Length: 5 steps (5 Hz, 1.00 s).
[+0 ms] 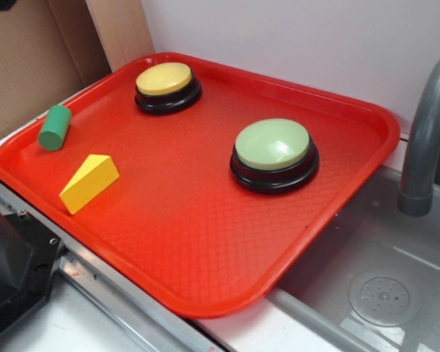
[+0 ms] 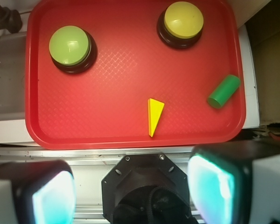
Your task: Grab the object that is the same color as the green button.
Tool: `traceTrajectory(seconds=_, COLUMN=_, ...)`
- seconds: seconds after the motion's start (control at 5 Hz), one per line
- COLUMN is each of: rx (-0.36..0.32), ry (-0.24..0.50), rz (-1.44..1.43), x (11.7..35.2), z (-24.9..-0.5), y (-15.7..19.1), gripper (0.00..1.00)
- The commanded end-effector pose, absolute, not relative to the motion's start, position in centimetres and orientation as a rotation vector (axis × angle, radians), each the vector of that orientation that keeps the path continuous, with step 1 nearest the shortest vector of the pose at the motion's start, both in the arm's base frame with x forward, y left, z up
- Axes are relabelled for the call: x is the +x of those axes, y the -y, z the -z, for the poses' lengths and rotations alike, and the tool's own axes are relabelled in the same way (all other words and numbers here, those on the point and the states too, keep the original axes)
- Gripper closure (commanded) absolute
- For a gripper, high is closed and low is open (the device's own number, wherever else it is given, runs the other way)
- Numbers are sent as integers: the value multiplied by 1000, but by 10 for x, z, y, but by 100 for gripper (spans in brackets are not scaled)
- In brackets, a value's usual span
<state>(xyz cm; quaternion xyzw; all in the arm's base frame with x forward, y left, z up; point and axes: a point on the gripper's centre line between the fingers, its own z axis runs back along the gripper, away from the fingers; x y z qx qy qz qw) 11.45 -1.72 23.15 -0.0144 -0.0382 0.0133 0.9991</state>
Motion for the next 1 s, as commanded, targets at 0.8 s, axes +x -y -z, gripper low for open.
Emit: traceTrajectory(seconds=0.8, rx=161, ry=127, rz=-763, x=155, z=-86, y=-144, gripper=0)
